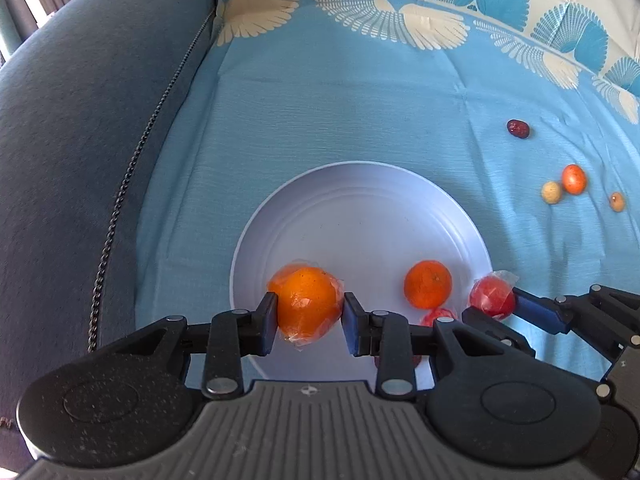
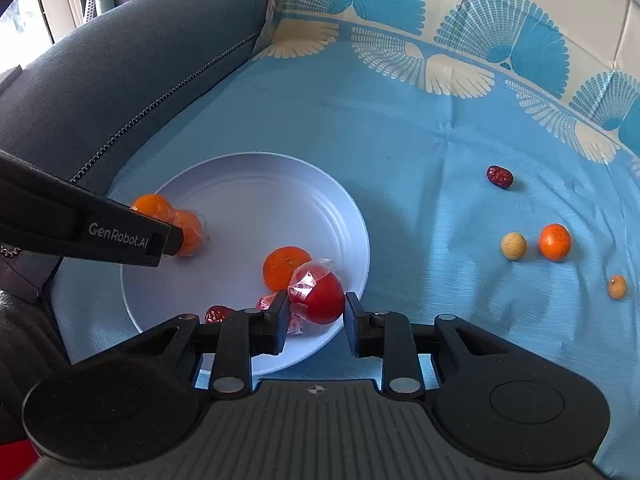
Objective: Organize fruits
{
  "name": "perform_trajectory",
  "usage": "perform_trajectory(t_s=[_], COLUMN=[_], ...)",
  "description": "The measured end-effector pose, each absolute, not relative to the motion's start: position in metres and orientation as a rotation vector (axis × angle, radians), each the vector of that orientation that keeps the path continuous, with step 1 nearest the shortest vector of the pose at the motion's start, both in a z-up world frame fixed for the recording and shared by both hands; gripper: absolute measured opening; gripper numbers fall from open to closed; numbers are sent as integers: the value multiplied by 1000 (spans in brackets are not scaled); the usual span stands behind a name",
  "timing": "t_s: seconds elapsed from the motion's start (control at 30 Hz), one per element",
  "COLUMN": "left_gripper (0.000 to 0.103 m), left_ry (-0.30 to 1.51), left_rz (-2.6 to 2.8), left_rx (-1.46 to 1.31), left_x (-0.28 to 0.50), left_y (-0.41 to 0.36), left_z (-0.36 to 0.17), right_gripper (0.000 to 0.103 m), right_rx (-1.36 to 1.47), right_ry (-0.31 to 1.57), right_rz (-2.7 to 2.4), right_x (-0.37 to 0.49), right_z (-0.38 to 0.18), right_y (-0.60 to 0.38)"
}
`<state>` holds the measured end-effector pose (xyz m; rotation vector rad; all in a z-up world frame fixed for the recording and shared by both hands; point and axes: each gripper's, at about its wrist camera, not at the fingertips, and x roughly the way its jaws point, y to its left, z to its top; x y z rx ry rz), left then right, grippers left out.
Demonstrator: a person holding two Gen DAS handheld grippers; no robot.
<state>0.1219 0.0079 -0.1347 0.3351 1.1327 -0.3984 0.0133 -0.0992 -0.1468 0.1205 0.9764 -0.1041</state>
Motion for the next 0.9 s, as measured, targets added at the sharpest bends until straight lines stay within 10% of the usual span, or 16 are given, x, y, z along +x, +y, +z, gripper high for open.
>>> perform_trajectory(t_s=[0.07, 0.17, 0.37, 0.9], left_gripper=[46, 102, 103, 103], left_ry=[1119, 1048, 1044, 1068], left_rz=[-397, -377, -366, -329], left_rx=[340, 347, 366, 323], left_x=[125, 127, 114, 2], left_y=[5, 3, 7, 56], left_z=[-135, -124, -102, -40], right_gripper=[31, 55, 93, 102], right_rx=[125, 132, 114, 181], right_ry=[981, 963, 906, 821], right_rz=[-85, -47, -73, -184], right_x=[18, 23, 9, -109], right_z=[-150, -147, -122, -44], right_y=[-101, -103, -102, -75])
